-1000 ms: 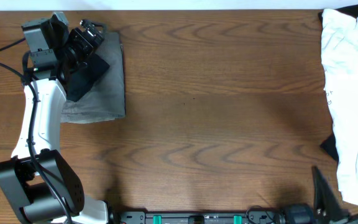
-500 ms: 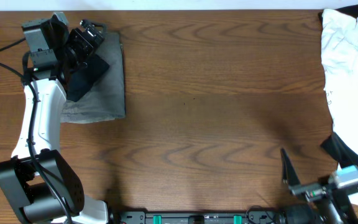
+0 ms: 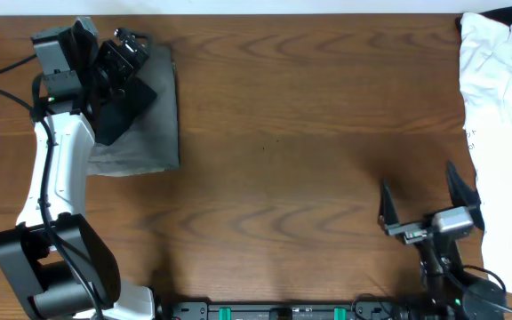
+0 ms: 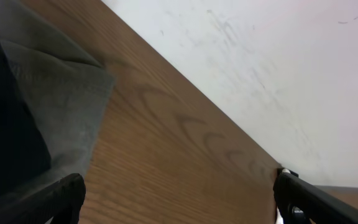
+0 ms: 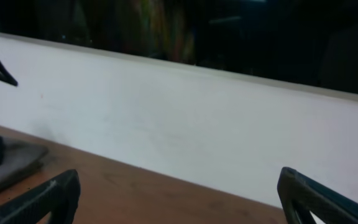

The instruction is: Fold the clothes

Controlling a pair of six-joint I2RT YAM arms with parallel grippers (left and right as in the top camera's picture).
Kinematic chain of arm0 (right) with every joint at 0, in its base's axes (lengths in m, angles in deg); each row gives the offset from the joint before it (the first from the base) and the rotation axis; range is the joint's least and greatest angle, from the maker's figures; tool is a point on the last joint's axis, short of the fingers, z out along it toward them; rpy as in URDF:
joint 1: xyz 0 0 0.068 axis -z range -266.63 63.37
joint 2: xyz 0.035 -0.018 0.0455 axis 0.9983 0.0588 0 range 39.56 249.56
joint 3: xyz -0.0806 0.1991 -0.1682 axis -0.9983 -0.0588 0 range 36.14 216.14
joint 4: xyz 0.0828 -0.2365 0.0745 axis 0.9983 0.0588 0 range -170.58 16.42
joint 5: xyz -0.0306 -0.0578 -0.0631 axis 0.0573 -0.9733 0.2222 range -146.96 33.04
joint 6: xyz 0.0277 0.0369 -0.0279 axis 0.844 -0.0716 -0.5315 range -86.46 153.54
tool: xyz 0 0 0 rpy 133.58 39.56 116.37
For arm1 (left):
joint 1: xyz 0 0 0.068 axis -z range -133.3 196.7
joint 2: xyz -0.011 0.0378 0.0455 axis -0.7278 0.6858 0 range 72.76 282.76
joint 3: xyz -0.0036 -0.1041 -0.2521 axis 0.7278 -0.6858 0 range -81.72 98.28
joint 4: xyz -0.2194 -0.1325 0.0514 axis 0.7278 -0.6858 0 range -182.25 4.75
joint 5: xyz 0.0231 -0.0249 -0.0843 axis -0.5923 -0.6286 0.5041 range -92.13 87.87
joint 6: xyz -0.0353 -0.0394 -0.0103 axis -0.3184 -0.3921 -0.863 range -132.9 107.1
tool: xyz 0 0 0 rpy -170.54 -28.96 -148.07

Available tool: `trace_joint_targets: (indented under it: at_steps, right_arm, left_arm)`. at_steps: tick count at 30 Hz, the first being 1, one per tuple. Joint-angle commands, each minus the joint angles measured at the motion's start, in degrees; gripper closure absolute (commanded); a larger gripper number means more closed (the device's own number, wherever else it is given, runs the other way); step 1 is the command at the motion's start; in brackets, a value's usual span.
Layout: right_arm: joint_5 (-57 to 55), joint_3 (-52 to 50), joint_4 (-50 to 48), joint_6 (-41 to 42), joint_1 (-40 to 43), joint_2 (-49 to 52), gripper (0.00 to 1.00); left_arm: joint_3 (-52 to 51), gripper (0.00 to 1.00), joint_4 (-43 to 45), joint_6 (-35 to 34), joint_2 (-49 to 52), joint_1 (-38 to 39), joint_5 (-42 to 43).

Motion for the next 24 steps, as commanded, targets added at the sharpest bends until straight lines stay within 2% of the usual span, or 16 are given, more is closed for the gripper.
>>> trace_joint_targets:
  at_steps: [1,5,24]
  right_arm:
    - [-1.31,-4.70,-3.41,-0.26,-0.37,-0.48,0.01]
    - [-1.53,-9.27,-7.04,0.61,0.07,-0.48,0.01]
    - [-7.21,-9.18,11.15,0.04,1.55,-0.48,0.01]
  left_arm:
    - [-0.11,0.02,0.07,0.76,0.07,-0.02,-0.48]
    - [-0.11,0.02,0.07,0.76,0.07,-0.02,-0.48]
    - [-0.11,0.02,0.07,0.76,0.07,-0.02,-0.48]
